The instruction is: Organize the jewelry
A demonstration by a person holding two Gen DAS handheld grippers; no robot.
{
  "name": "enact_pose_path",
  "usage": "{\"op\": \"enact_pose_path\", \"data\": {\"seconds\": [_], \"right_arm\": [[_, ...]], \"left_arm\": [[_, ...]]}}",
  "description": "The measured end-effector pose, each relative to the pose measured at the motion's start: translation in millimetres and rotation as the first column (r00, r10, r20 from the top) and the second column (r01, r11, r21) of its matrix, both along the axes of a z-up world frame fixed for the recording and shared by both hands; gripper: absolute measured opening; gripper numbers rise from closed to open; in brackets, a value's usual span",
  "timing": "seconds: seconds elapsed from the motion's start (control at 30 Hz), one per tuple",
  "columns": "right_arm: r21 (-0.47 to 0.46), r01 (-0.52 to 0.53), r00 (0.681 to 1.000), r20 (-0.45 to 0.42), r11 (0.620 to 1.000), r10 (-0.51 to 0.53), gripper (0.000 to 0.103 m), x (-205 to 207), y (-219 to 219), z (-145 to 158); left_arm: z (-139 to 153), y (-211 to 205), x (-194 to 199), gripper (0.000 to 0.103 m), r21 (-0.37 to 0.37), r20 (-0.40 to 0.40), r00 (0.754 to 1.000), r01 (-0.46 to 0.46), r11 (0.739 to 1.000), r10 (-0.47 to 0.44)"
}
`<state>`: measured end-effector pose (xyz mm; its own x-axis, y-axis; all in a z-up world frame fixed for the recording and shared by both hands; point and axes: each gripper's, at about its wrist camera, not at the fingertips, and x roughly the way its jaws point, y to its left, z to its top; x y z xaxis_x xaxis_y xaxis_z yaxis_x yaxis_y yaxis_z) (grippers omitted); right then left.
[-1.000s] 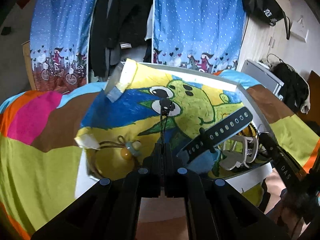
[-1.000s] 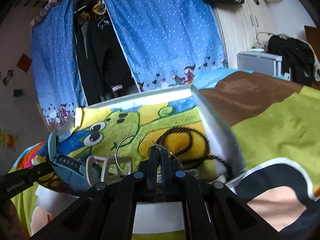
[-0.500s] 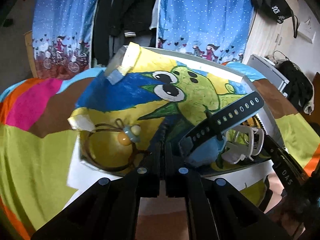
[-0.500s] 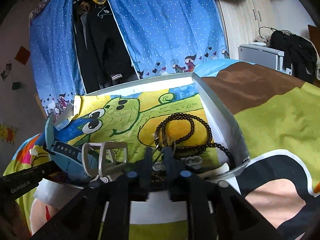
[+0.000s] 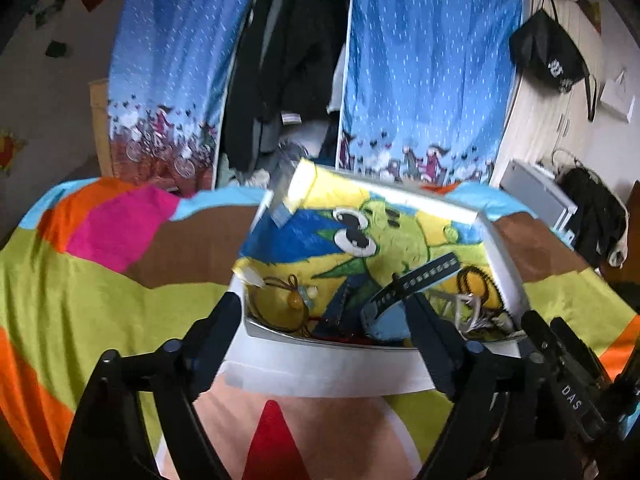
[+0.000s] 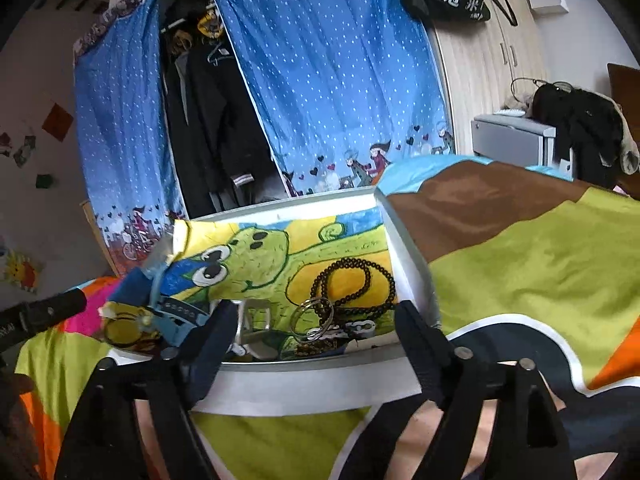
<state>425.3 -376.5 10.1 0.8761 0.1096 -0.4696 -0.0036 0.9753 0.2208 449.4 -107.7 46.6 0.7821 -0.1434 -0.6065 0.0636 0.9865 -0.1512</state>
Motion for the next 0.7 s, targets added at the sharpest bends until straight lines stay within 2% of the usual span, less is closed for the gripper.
{"op": "enact_pose_path", "data": {"seconds": [0.07,0.23,0.47,0.7], "right_arm": [[0.003,-0.004,1.0,0.027,1.0,0.004,0.092,-11,0,9],[-0.008,-0.019,0.994,0.107,1.0,0.019,0.103,-44,3,35],[-0.04,-0.028,0.981,0.188,0.999,0.035,0.103,-93,12,60],[-0.07,-0.011,0.965,0.261,0.997,0.029,0.103,-147,17,78]], "left_arm": [[10,0,-11,0.091,0.006,0.025,1.0,-0.005,1.0,0.005],[39,2,-45,0.097,0.013,0.086,0.996,-0.005,1.0,0.003],[71,4,-96,0.1,0.027,0.165,0.986,0.006,1.0,-0.01],[87,16,-147,0.1,-0.019,0.208,0.978,0.031,0.999,-0.026]]}}
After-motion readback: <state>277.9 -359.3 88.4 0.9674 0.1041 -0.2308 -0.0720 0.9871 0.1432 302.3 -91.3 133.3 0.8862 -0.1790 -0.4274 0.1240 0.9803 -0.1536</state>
